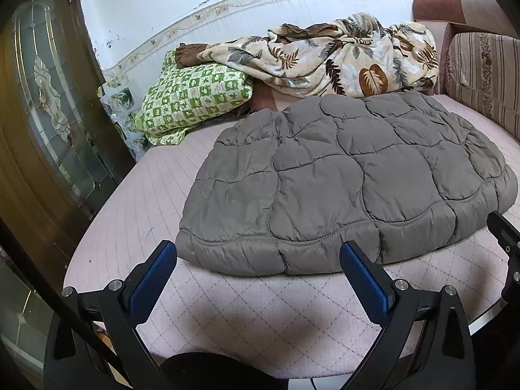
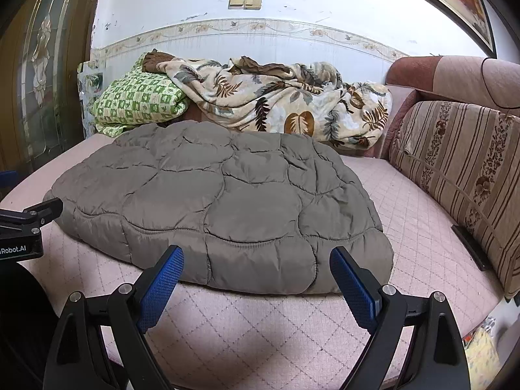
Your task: Fold large clothes
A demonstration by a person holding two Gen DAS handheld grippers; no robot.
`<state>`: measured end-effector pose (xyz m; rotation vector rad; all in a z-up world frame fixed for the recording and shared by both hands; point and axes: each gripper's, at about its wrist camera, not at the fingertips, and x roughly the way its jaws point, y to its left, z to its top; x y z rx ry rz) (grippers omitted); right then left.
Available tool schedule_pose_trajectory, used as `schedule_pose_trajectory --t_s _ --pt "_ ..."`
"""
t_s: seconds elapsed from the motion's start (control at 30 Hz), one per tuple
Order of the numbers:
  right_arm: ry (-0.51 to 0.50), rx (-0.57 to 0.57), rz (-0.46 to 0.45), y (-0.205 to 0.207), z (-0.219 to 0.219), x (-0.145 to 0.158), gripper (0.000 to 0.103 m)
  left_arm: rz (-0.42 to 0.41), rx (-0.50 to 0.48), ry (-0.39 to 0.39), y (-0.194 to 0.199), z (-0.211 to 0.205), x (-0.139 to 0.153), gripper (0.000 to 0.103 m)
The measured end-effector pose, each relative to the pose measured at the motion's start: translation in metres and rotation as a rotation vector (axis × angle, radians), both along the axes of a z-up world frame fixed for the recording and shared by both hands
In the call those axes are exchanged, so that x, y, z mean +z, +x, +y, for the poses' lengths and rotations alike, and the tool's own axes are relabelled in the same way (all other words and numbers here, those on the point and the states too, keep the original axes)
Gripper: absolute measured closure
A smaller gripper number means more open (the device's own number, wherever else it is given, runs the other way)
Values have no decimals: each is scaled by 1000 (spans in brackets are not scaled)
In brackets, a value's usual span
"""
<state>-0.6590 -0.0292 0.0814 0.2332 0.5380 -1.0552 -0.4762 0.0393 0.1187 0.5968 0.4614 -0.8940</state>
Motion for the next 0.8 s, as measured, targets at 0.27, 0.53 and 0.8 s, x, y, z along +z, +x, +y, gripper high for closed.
schedule_pose_trajectory --t_s 0.27,0.53,0.8 --pt "2 -14 1 -5 -3 -3 9 -7 2 0 0 -1 1 3" --pt "8 -15 3 -5 -3 -2 9 20 -13 14 0 -3 1 3" --pt "16 -28 -5 -11 -8 -1 9 69 -22 -1 6 0 -1 3"
